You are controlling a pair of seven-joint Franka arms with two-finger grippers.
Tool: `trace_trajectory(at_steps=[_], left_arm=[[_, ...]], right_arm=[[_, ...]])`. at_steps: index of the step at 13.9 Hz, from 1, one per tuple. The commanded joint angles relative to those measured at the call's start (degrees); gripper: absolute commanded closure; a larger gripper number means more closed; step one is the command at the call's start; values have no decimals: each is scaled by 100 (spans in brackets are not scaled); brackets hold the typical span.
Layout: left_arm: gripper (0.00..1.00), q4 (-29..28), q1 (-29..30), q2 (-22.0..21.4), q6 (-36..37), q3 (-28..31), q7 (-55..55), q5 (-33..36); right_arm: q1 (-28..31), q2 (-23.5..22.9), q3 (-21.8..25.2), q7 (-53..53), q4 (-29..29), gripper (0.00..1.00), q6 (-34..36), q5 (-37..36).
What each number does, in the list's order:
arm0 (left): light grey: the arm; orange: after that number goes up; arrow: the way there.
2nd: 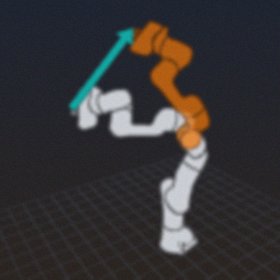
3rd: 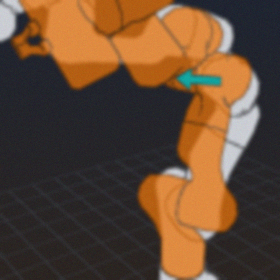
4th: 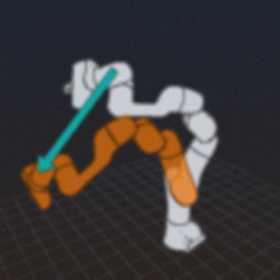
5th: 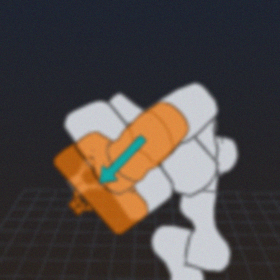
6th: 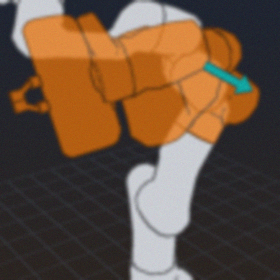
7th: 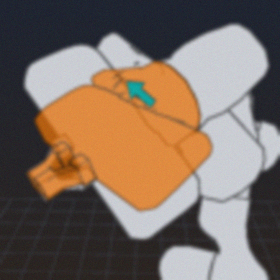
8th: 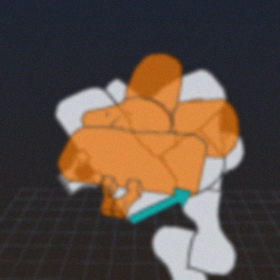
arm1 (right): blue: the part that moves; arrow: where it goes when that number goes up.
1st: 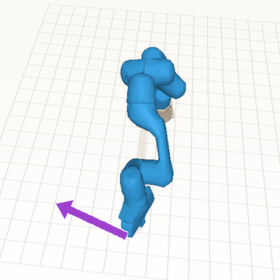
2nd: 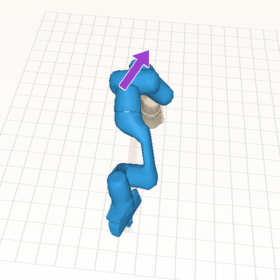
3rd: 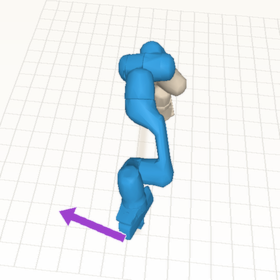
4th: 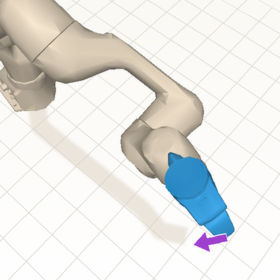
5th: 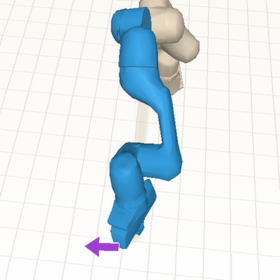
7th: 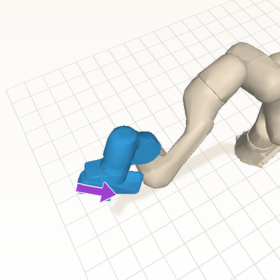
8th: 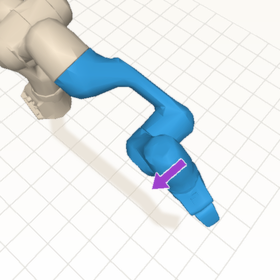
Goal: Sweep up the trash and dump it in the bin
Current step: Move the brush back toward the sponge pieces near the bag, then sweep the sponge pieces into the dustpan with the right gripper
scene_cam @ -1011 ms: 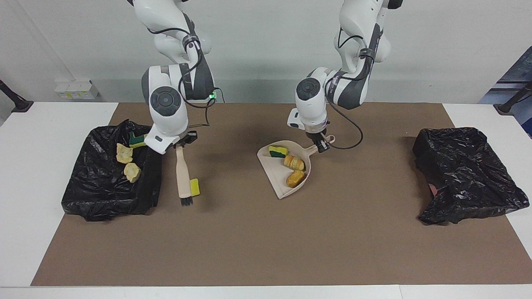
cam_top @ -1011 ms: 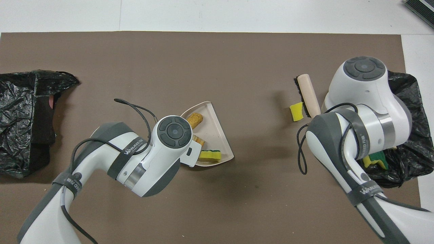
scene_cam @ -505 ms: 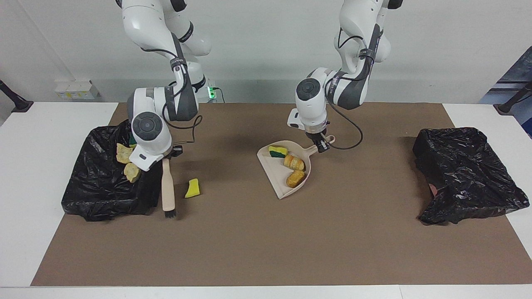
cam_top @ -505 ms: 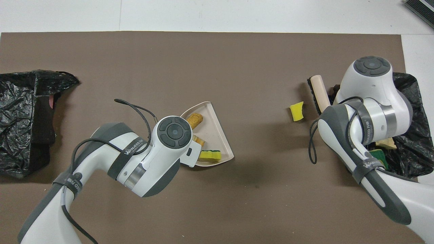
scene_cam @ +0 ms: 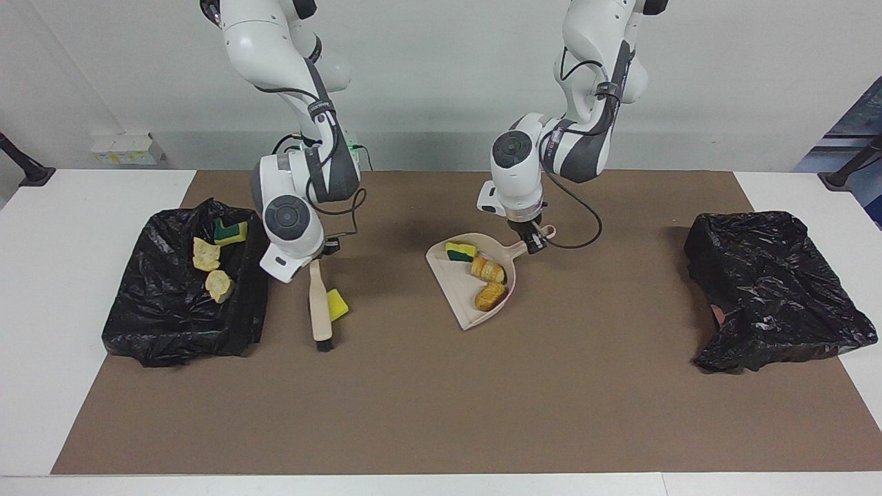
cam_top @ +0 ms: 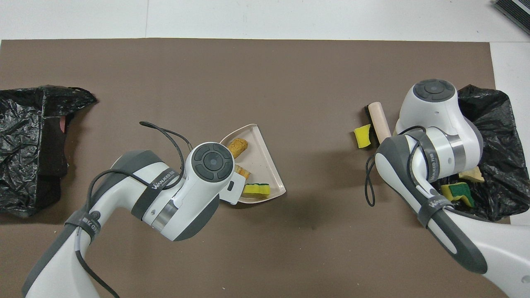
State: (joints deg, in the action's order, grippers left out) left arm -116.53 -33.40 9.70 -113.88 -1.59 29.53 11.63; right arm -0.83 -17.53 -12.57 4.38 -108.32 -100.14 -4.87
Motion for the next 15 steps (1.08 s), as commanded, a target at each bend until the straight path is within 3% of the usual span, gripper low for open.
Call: trace_trajectory(at_steps=[1, 9, 13, 15], left_arm=[[100, -203, 36, -13, -258, -26, -87, 94], [100, -230, -35, 120, -354, -26, -114, 94], [100, -204, 79, 181, -451, -17, -70, 94], [100, -203, 202, 199, -486, -26, -52, 102]], right_arm=[[-407, 136, -17, 404, -181, 100, -146, 564], [-1753, 197, -26, 1468, -172, 100, -586, 2042], [-1763, 232, -26, 2101, 3, 100, -419, 2552], [-1763, 459, -35, 2138, 39, 100, -113, 2579]])
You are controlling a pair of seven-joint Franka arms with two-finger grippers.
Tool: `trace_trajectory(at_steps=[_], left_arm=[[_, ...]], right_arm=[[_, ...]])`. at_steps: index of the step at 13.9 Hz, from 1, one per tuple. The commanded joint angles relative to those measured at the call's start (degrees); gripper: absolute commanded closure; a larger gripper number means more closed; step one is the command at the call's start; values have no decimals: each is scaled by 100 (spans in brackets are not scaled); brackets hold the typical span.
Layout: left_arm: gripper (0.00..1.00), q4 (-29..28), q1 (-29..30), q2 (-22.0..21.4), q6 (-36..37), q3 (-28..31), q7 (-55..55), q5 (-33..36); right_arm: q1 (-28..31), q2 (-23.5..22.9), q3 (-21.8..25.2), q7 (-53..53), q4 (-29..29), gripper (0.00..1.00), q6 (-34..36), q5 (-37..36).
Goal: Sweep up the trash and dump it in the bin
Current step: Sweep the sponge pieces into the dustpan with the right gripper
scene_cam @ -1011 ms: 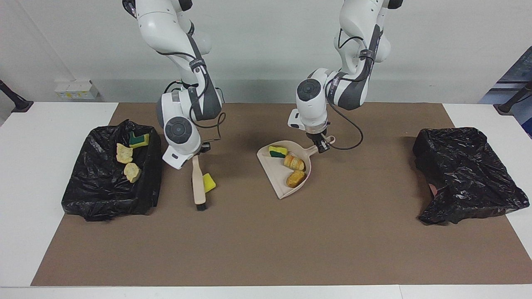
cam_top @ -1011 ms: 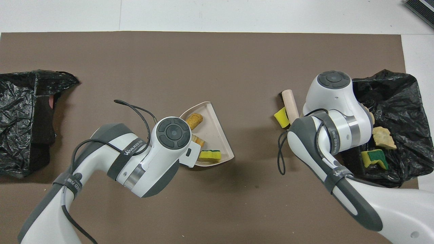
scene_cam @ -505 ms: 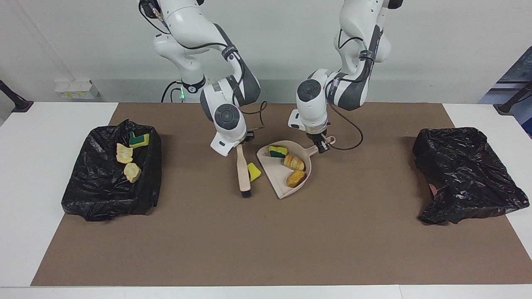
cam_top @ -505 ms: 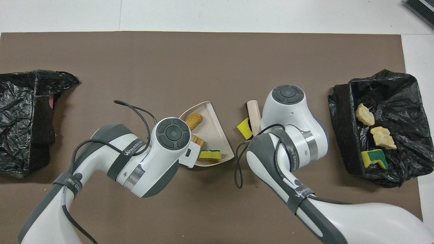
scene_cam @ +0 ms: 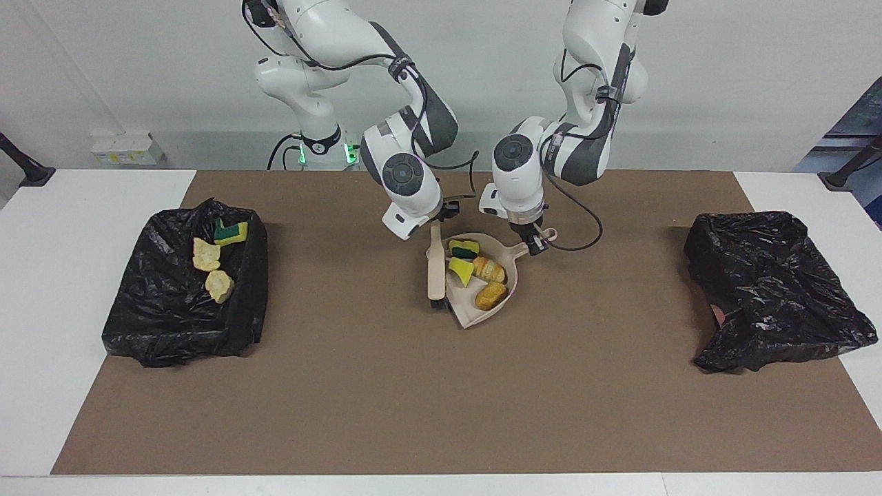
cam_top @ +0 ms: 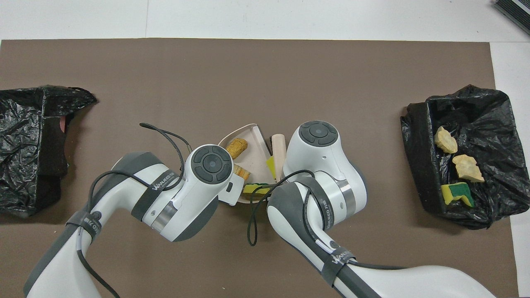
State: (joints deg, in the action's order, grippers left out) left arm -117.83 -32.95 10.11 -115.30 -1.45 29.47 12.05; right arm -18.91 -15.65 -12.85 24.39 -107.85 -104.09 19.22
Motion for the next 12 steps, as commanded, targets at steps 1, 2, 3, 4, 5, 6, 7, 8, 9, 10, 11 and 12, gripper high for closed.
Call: trace_trajectory(at_steps=[1, 2, 3, 4, 5, 6, 7, 8, 9, 10, 11, 12], left_arm=[[100, -83, 166, 157, -379, -39, -47, 52], [100, -83, 166, 166, -388, -39, -47, 52], [100, -83, 192, 166, -388, -39, -29, 52], [100, -65, 271, 166, -388, -31, -12, 52], [100, -13, 358, 158, -370, -39, 93, 61], [100, -4, 403, 140, -335, -39, 207, 52], [100, 31, 482, 114, -283, -31, 304, 61], [100, 49, 587, 96, -230, -31, 400, 61], [100, 75, 666, 70, -125, -31, 480, 61], [100, 163, 745, 26, 15, 4, 533, 61], [100, 294, 868, 26, 208, 13, 681, 61], [100, 426, 965, 26, 375, 22, 944, 95]], right_arm=[[54, 377, 2, 153, -17, 100, 528, 187], [88, 491, 2, 171, -60, 100, 783, 187], [106, 605, 10, 214, -122, 100, 933, 178], [106, 702, 19, 232, -183, 100, 961, 170], [89, 764, 11, 354, -262, 100, 900, 161], [28, 782, 11, 416, -272, 100, 873, 161], [27, 782, 11, 461, -280, 100, 830, 161], [36, 782, 2, 557, -289, 100, 751, 161], [-7, 835, -7, 505, -385, 100, 689, 161], [-269, 957, -7, 583, -551, 100, 436, 161], [-550, 1080, 2, 619, -727, 100, 181, 169], [-683, 1064, -7, 706, -807, 100, 92, 178]])
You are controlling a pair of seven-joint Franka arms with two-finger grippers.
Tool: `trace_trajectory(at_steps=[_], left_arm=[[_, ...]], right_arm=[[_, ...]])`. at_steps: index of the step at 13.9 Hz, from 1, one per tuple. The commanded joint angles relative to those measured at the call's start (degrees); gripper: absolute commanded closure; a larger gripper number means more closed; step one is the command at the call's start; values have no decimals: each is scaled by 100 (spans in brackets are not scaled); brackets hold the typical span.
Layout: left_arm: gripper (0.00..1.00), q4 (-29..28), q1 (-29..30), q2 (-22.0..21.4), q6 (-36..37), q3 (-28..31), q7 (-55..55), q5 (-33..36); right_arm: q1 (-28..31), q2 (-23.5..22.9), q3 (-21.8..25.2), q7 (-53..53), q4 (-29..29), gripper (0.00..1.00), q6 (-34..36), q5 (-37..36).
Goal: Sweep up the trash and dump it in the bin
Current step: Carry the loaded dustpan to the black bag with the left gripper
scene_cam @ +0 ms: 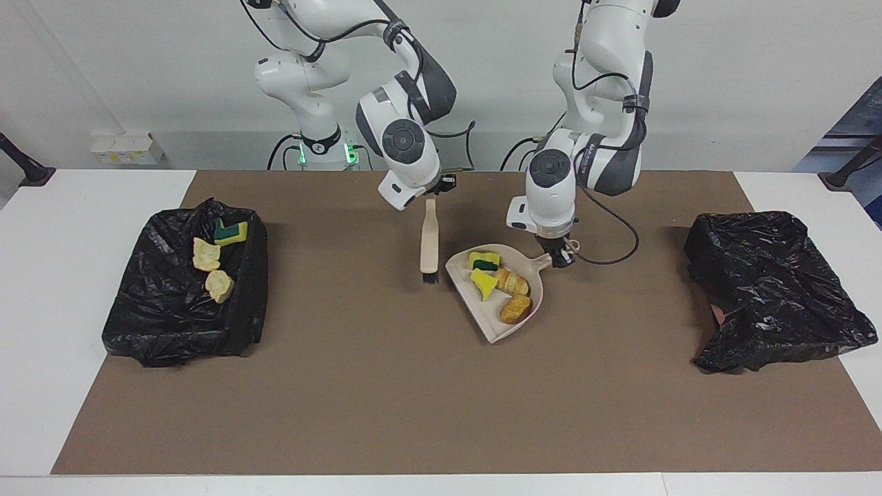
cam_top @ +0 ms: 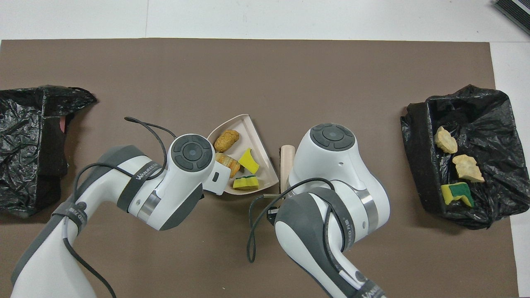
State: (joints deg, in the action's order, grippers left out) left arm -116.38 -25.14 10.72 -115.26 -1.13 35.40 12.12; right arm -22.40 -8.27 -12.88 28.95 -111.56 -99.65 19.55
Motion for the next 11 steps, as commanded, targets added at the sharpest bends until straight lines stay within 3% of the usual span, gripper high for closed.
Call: trace_trajectory(at_steps=[1, 4, 11], left_arm=[[100, 387, 298, -35, 477, 7, 597, 106], [100, 607, 807, -44, 600, 7, 1388, 133], [100, 1310, 1923, 18, 619, 7, 3426, 546]], right_arm=[[-648, 273, -4, 399, -437, 100, -414, 146], [-1072, 273, -4, 620, -551, 100, -546, 154], [-1346, 378, -4, 988, -1017, 99, -581, 154]])
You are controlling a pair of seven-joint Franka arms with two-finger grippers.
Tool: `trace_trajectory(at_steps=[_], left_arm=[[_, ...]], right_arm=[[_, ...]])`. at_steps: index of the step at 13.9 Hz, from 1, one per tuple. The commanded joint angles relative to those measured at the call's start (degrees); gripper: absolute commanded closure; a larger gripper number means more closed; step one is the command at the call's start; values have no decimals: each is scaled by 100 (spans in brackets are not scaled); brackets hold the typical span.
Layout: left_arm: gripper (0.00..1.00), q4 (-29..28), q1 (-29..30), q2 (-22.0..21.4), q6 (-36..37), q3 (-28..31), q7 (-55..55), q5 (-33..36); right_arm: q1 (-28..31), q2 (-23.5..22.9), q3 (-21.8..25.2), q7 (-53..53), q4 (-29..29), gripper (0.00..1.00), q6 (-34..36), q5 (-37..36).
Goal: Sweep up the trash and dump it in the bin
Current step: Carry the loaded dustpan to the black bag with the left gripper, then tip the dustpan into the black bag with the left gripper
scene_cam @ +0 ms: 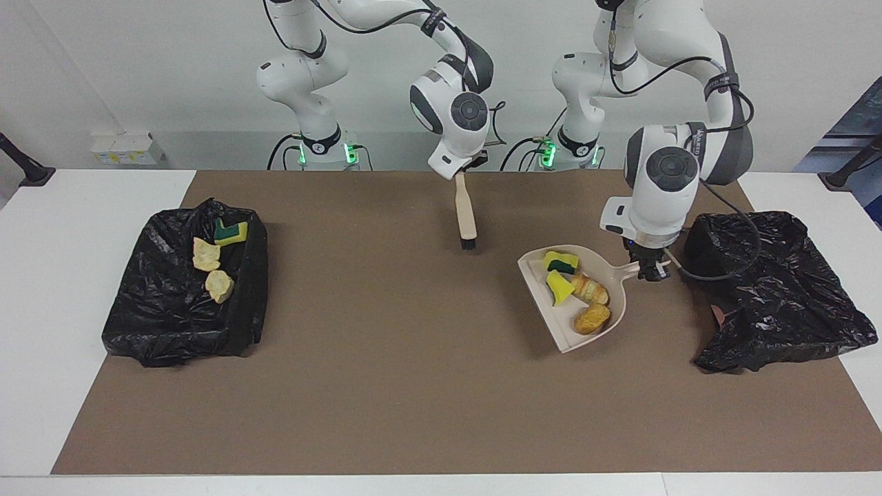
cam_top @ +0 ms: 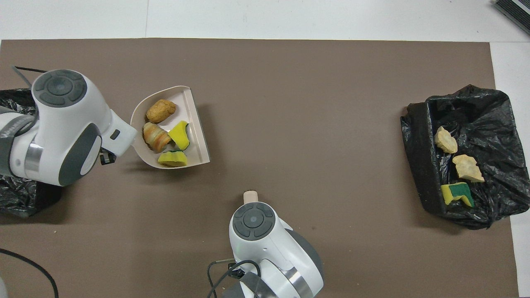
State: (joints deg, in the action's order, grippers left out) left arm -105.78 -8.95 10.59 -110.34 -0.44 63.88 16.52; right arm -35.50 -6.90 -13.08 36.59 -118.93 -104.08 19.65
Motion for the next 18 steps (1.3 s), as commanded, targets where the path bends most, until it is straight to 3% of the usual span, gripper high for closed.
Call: trace_trajectory(at_steps=[1, 6, 11, 14, 18], left_arm=[[100, 347, 507, 39, 101, -61, 973, 115], [100, 795, 1710, 205, -118, -70, 3048, 115], [100, 910, 3029, 312, -1058, -61, 4930, 124], [100, 928, 3338, 329, -1138, -53, 5029, 315], [100, 1156, 3234, 444, -1243, -61, 4233, 1920]], right_arm=[[-44, 233, 16, 339, -297, 96, -165, 144], [-247, 233, 16, 305, -711, 85, -842, 144], [-221, 145, 16, 261, -623, 47, -851, 144], [-151, 153, 77, 279, -439, 25, -895, 39], [901, 548, 87, 174, -9, 13, -799, -4]])
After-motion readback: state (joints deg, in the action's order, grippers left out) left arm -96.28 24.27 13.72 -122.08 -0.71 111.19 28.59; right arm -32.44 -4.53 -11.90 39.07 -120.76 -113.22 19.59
